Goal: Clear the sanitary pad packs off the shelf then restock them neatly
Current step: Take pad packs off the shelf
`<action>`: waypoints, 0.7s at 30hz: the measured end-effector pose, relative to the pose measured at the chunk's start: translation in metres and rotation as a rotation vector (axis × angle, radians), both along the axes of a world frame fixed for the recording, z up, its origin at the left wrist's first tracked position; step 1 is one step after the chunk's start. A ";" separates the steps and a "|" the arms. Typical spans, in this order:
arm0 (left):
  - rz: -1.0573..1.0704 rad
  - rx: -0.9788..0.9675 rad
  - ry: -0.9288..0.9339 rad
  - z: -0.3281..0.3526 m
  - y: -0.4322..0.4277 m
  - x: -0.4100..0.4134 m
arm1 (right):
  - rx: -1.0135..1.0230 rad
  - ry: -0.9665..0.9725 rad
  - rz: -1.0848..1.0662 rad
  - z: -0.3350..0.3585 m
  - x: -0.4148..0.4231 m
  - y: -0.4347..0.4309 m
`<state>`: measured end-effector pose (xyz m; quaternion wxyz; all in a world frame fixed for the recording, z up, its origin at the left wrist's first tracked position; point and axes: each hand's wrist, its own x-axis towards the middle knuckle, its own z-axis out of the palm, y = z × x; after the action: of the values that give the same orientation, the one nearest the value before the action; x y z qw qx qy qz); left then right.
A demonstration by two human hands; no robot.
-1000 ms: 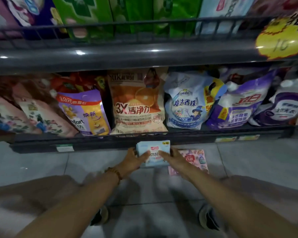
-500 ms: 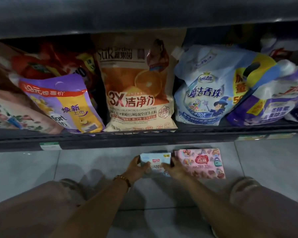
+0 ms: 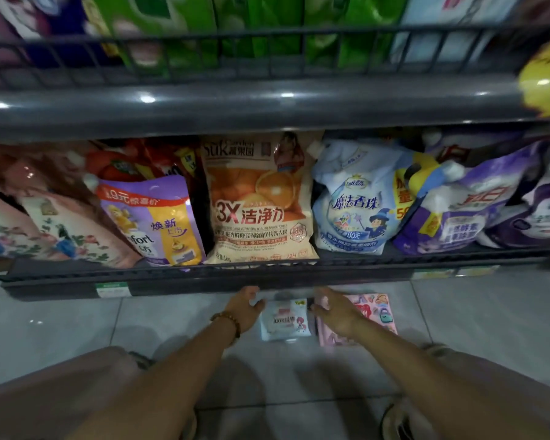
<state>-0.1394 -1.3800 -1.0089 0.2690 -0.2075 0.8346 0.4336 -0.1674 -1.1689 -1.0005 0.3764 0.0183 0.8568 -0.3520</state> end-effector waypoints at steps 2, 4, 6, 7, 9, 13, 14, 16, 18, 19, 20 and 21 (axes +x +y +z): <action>-0.068 -0.036 0.049 0.031 -0.001 -0.005 | 0.048 0.118 0.053 0.034 -0.004 0.015; -0.121 -0.045 0.108 0.066 0.000 -0.010 | 0.047 0.216 0.094 0.074 -0.006 0.028; -0.208 -0.077 0.189 0.105 0.004 -0.013 | 0.048 0.317 0.121 0.117 -0.008 0.038; -0.254 -0.111 0.240 0.127 0.006 -0.014 | 0.047 0.373 0.127 0.140 -0.009 0.043; -0.338 -0.192 0.354 0.173 0.010 -0.017 | 0.040 0.494 0.142 0.187 -0.011 0.049; -0.447 -0.343 0.624 0.269 0.024 -0.018 | 0.047 0.700 0.186 0.276 -0.011 0.056; -0.452 -0.363 0.703 0.291 0.027 -0.020 | 0.037 0.749 0.193 0.296 -0.012 0.056; -0.436 -0.372 0.848 0.334 0.031 -0.025 | 0.009 0.837 0.193 0.336 -0.014 0.057; -0.414 -0.349 0.972 0.374 0.035 -0.032 | -0.027 0.912 0.172 0.372 -0.017 0.057; -0.395 -0.335 1.025 0.393 0.037 -0.036 | -0.053 0.942 0.153 0.387 -0.020 0.056; -0.363 -0.311 1.070 0.411 0.039 -0.041 | -0.083 0.966 0.128 0.400 -0.025 0.056; -0.321 -0.279 1.092 0.426 0.041 -0.047 | -0.117 0.982 0.097 0.411 -0.029 0.054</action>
<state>-0.1866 -1.3391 -0.5833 -0.1678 0.1417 0.9224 0.3177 -0.1966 -1.1150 -0.5895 -0.0554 -0.2108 0.9116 -0.3486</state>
